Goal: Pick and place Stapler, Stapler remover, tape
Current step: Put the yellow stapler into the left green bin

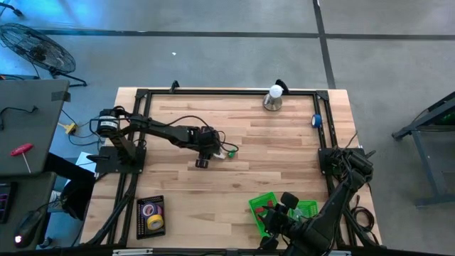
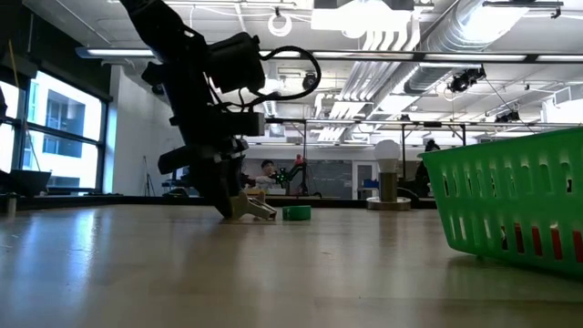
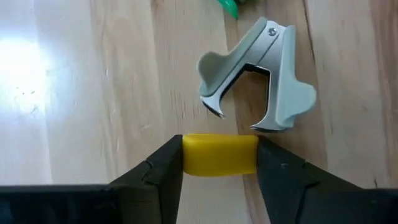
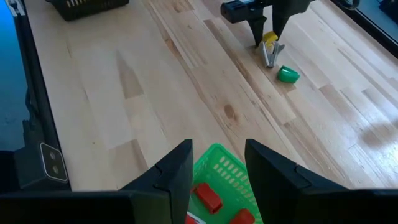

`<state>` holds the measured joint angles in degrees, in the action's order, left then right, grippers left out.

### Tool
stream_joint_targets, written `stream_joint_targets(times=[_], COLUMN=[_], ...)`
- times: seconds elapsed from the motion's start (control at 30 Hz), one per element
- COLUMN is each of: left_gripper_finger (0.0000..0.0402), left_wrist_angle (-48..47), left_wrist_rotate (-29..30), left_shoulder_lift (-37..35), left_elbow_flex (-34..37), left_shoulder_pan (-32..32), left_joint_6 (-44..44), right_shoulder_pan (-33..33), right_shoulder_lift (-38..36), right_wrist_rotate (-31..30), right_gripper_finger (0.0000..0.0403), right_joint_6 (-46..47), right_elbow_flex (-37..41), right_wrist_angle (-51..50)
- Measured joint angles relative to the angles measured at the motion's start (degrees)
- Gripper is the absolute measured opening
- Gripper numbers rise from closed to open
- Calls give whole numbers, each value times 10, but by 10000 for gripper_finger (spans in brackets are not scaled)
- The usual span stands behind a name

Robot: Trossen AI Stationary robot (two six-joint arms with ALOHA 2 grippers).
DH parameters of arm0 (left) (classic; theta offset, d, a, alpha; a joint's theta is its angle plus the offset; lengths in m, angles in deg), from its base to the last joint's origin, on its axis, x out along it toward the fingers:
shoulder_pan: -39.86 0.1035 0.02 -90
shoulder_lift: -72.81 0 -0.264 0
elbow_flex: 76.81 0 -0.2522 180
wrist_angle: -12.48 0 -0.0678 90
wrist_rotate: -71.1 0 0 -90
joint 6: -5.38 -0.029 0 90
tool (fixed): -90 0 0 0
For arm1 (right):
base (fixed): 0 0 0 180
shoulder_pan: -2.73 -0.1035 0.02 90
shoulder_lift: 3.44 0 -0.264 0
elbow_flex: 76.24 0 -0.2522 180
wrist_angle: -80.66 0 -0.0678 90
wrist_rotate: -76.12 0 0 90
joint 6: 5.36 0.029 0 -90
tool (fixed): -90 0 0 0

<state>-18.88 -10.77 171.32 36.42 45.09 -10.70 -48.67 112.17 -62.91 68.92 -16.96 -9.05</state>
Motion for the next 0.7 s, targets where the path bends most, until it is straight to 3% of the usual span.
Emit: stream_joint_targets(times=[0.17,0.37,0.53,0.7], left_gripper_finger=[159,159,159,159], left_wrist_angle=[-67,-123,-83,5], left_wrist_rotate=[30,58,56,57], left_shoulder_lift=[-29,-114,-195,-269], left_elbow_flex=[2,2,1,1], left_shoulder_pan=[-24,-81,-161,-268], left_joint_6=[13,39,45,5], right_shoulder_pan=[0,0,0,0], right_shoulder_lift=[0,0,0,0], right_wrist_rotate=[1,-2,-18,-105], right_gripper_finger=[138,137,137,138], right_joint_6=[-4,-11,7,33], right_elbow_flex=[0,0,0,0], right_wrist_angle=[0,0,9,61])
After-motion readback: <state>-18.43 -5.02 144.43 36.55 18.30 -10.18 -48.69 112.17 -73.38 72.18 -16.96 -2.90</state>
